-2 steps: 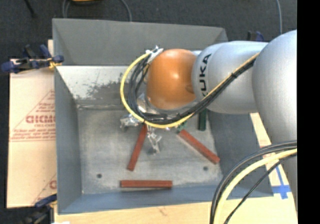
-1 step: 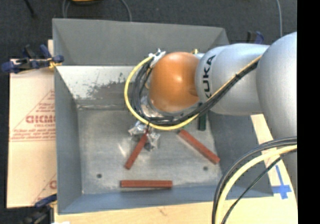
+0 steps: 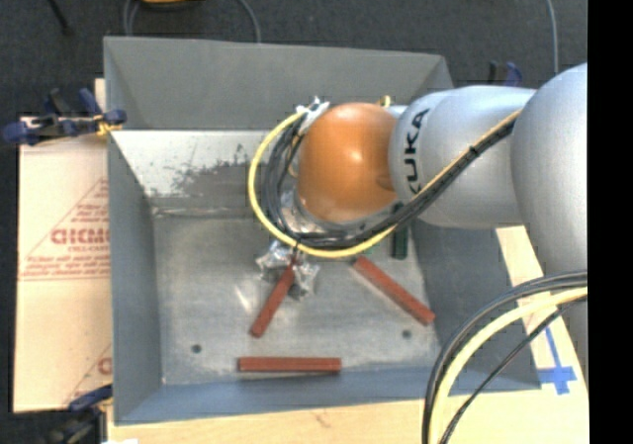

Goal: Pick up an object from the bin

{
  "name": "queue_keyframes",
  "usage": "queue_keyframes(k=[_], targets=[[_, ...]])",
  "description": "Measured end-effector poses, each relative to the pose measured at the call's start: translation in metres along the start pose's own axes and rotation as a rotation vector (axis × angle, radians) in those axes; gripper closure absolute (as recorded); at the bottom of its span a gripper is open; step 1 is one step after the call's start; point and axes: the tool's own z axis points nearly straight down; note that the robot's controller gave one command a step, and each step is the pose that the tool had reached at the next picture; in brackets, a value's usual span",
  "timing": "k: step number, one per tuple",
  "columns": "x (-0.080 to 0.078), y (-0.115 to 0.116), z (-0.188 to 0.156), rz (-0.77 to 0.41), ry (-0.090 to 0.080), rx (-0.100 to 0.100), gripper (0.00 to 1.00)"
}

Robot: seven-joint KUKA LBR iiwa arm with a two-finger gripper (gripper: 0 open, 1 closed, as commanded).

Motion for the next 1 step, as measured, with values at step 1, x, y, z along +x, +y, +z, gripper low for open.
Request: queue_keyframes(k=[1], targets=[[0.0012,0.0004,-0.0046,-0.001,0.005,-0.004,1.00]])
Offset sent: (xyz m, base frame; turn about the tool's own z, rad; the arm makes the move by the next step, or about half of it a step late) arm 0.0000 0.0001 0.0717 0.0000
